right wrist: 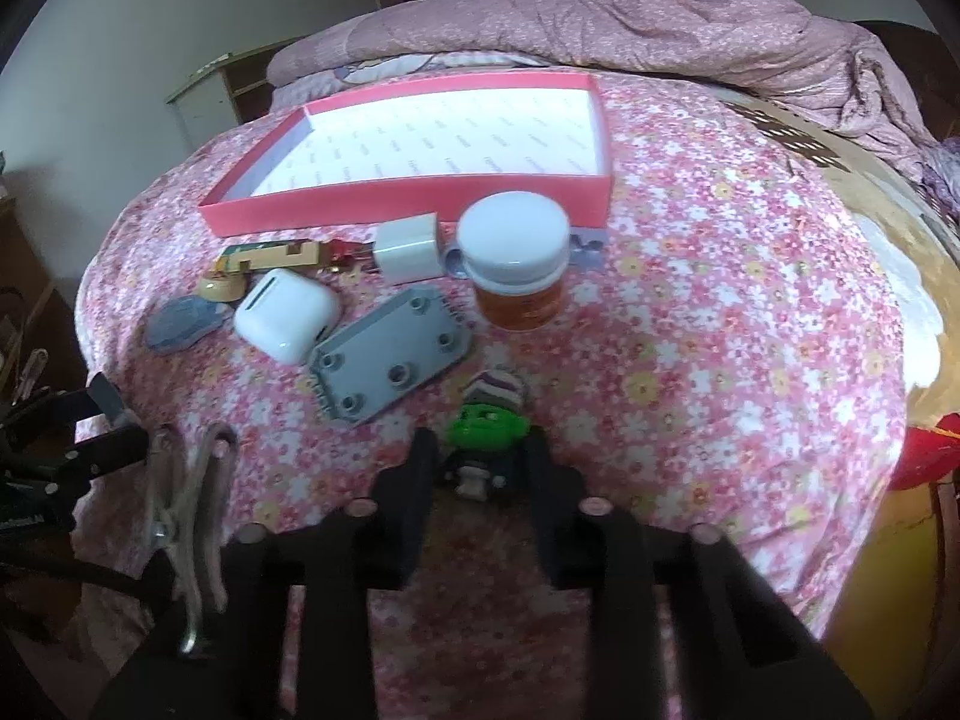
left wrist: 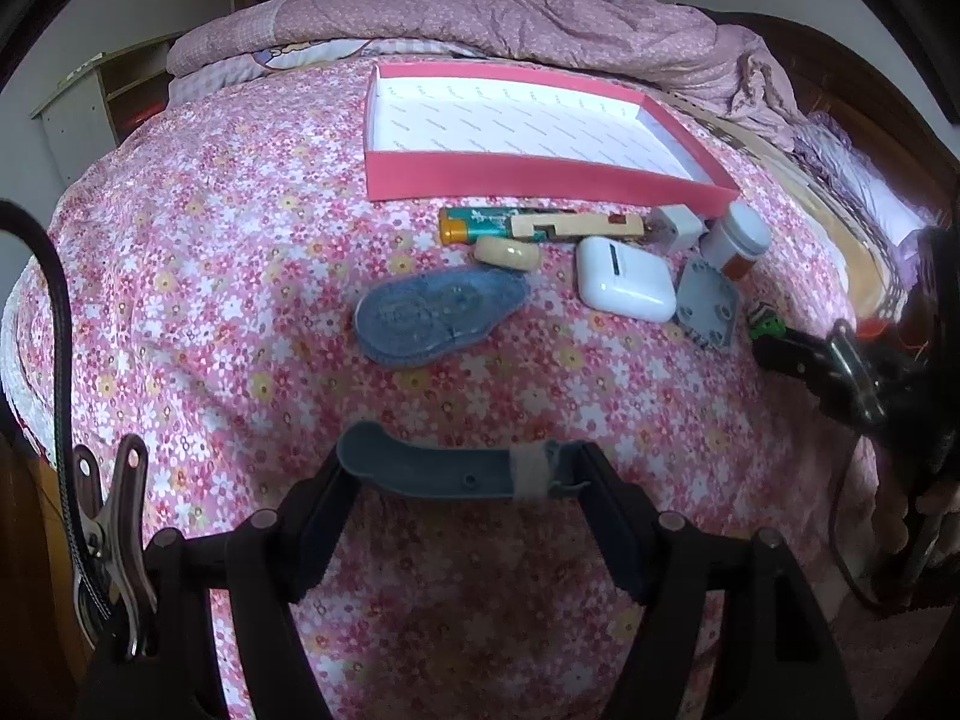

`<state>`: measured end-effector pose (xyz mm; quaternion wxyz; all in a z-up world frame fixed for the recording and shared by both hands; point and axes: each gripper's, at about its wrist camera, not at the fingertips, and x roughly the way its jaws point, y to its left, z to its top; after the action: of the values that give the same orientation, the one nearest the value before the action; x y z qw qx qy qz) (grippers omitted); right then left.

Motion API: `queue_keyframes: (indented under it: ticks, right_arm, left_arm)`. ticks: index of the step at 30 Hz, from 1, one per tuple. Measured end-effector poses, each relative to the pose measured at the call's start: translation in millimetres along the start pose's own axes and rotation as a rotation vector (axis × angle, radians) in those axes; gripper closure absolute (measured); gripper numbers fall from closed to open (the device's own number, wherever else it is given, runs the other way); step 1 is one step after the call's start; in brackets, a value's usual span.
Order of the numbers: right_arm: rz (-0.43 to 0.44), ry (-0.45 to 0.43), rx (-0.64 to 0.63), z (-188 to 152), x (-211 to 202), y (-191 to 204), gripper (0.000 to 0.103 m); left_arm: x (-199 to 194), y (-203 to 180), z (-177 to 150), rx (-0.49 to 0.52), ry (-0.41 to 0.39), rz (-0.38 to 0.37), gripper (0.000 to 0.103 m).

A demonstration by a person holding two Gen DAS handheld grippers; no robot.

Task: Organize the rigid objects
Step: 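Grasp the green-faced toy figurine with the right gripper while left holds the teal handle, then carry both held items into the pink tray and open both grippers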

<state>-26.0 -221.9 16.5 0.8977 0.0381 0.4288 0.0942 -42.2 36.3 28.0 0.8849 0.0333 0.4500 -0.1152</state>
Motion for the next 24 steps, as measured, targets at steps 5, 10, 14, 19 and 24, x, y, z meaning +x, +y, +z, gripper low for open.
queue_keyframes:
  ticks: [5,10,14,19,24]
  right_arm:
    - [0.025,-0.004,0.02,-1,-3,-6,0.08]
    - [0.04,-0.025,0.004,-2,-9,-5,0.08]
    - [0.059,-0.045,-0.008,0,-17,-4,0.08]
    - [0.094,-0.067,-0.005,11,-25,-5,0.08]
    - [0.108,-0.092,-0.007,27,-31,-8,0.08]
  left_arm:
    - [-1,1,11,-0.001,-0.018,-0.004,0.027]
    - [-1,-3,26,0.012,-0.044,-0.005,0.027]
    - [0,-10,41,0.019,-0.058,-0.023,0.027]
    - [1,-20,63,0.036,-0.087,-0.022,0.027]
    - [3,-27,90,0.052,-0.122,-0.01,0.027]
